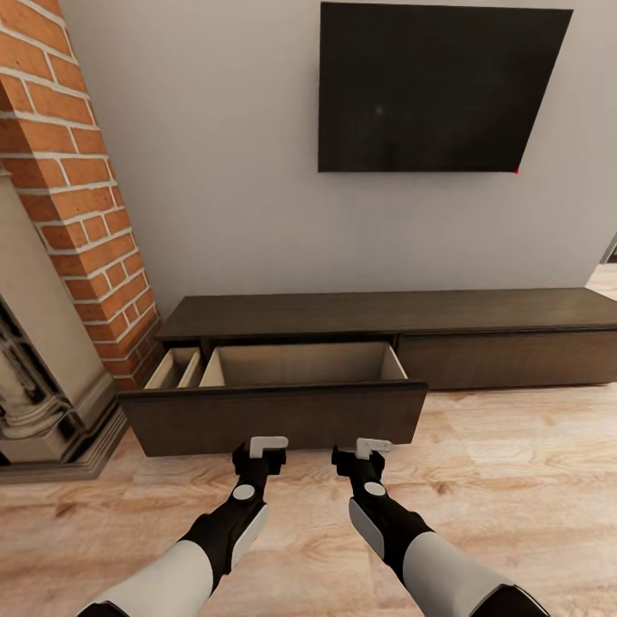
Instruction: Place each of the two pumpkins and all three candles from the living room inside a cabinet in the living room (use any cabinet), then make sure every cabinet is closed, and position the cauldron so it is next to a table in the living room.
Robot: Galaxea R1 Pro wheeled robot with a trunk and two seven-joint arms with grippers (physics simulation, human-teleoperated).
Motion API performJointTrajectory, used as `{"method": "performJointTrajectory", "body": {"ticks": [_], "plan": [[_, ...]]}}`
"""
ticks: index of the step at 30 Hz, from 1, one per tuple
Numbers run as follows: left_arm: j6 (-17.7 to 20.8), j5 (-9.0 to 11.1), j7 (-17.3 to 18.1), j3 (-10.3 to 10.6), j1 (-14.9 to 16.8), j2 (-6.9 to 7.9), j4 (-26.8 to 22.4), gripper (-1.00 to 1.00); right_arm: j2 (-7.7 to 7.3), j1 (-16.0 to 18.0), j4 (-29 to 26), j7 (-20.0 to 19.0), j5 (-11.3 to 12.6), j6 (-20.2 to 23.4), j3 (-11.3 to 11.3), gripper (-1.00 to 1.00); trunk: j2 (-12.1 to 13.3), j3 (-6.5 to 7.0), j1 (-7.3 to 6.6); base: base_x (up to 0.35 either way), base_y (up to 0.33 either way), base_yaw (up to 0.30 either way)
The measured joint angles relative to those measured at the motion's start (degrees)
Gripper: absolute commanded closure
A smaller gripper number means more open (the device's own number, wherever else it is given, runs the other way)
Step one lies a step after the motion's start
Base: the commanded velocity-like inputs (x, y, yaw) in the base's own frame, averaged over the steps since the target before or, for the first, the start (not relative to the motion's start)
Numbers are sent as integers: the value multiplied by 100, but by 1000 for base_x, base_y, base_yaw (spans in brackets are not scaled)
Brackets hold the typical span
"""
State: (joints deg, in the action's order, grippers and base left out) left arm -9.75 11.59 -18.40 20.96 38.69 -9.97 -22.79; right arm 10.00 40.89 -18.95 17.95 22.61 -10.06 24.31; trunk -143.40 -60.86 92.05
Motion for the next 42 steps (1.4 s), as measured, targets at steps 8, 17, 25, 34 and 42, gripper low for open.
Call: {"method": "performJointTrajectory", "body": {"ticks": [8, 17, 25, 34, 42], "plan": [[4, 21, -15, -44, 1, 1, 6, -100, 0, 0, -20, 0, 9, -6, -19, -100, 0, 0, -1, 90, 32, 0], [-9, 32, -32, -107, 1, 2, 7, -100, 0, 0, -6, 0, 23, -169, -33, -100, 0, 0, 0, 54, 33, 0], [-2, 47, -31, -340, 1, 76, 7, -100, 0, 0, -4, 0, 22, -176, -28, -100, 0, 0, -1, 176, 0, 0], [2, 41, -29, -395, 1, 80, 7, -100, 0, 0, -4, 0, 28, -160, -25, -100, -6, -110, 13, 14, 0, 0], [6, 41, -30, -396, 1, 80, 7, -100, 0, 0, -4, 0, 25, -153, -22, -100, -17, -288, 34, 0, 0, 0]]}}
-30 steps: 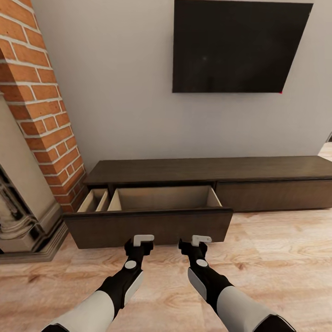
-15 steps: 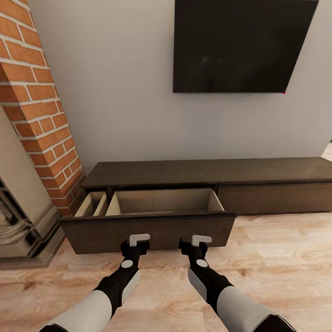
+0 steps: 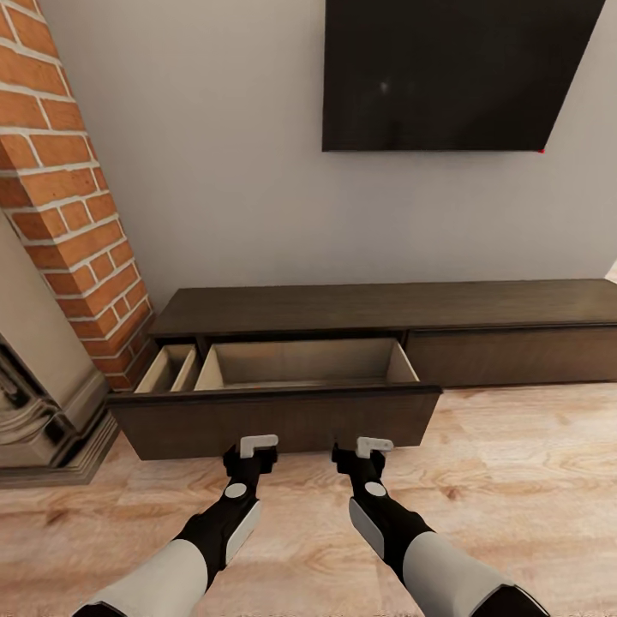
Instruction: Place each of the two pumpkins and all three candles from the living room inside a cabinet in the living room (use any cabinet), then make sure every cabinet is closed, and position the cauldron so it is next to a table in the living room.
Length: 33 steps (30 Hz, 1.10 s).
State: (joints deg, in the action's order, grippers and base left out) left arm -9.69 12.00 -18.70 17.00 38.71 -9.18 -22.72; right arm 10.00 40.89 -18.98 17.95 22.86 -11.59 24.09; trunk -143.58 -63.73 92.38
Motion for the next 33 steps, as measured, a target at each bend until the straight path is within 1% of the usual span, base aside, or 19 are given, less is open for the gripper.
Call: {"method": "performJointTrajectory", "body": {"ticks": [13, 22, 33], "plan": [[-16, 0, 0, 0, 0, 0, 0, -100, 0, 0, 0, 0, -10, -29, 5, -100, -18, -288, 33, 0, 0, 0], [-22, -1, 9, 7, 0, 0, 0, -100, -1, 2, 5, 3, -15, -37, -3, -100, -18, -289, 33, 9, 2, 0], [-16, -1, -1, 0, 0, 0, 0, -100, -4, 1, 4, -1, -15, -69, -3, -100, -18, -289, 31, 140, 74, 0]]}}
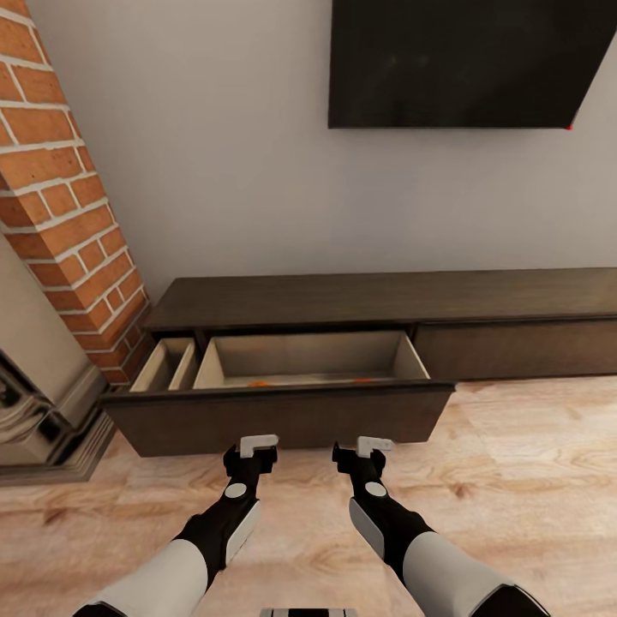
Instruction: Place each of the two pumpkins and all three candles from the living room inside a cabinet in the living room (use any cabinet), then make sure every cabinet is closed, and position the cauldron so it is next to a table in the living room.
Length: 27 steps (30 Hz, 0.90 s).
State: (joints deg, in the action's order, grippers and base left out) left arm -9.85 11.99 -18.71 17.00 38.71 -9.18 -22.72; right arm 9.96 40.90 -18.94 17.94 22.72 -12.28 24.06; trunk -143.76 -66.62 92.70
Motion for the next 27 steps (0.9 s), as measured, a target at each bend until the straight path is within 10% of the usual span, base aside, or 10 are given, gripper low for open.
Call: {"method": "performJointTrajectory", "body": {"ticks": [27], "plan": [[0, 15, 1, -6, -2, 1, 4, -100, 0, 0, 0, -2, 0, -1, -3, -100, 0, 0, -1, 211, 16, 0]]}}
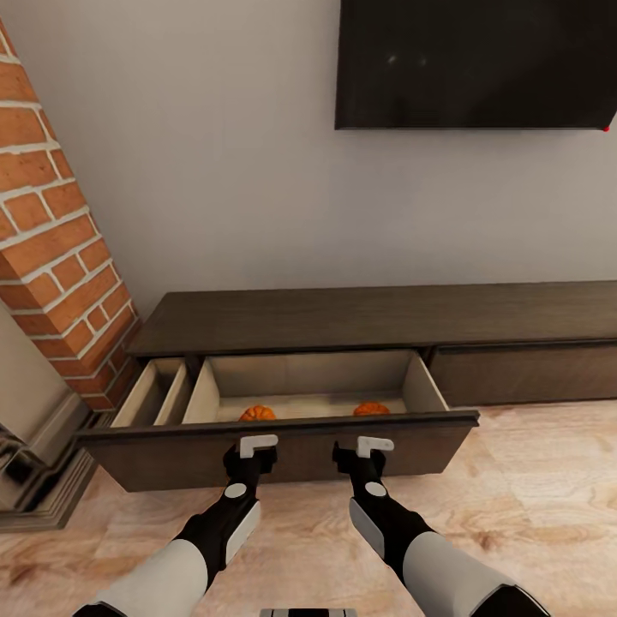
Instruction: Place each of the two pumpkins and all three candles from the living room inside a cabinet in the living room (use any cabinet), then make sure every cabinet is closed, and position the cauldron so it is next to a table in the living room.
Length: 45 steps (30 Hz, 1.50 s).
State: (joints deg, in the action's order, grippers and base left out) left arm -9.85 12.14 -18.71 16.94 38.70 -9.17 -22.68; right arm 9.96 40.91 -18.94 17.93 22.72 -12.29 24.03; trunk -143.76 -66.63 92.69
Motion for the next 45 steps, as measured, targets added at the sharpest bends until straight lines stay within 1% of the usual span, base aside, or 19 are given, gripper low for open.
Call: {"method": "performJointTrajectory", "body": {"ticks": [6, 29, 35, 45], "plan": [[2, -4, 1, 10, 0, -1, -1, -100, 0, 0, 0, 1, 0, 0, 2, -100, 0, 0, 1, 127, 0, 0], [0, -4, -1, 2, 0, 0, -1, -100, 4, -1, -5, -4, 2, 6, 2, -100, 0, 0, 0, 269, 0, 0], [0, -6, -2, 4, 0, -1, -1, -100, 4, -2, -5, -3, 2, 6, 2, -100, 0, 0, 1, 181, 0, 0], [1, -5, 2, 9, 0, -1, -1, -100, 4, -2, -5, -6, 2, 6, 2, -100, 0, 0, 1, 65, 0, 0]]}}
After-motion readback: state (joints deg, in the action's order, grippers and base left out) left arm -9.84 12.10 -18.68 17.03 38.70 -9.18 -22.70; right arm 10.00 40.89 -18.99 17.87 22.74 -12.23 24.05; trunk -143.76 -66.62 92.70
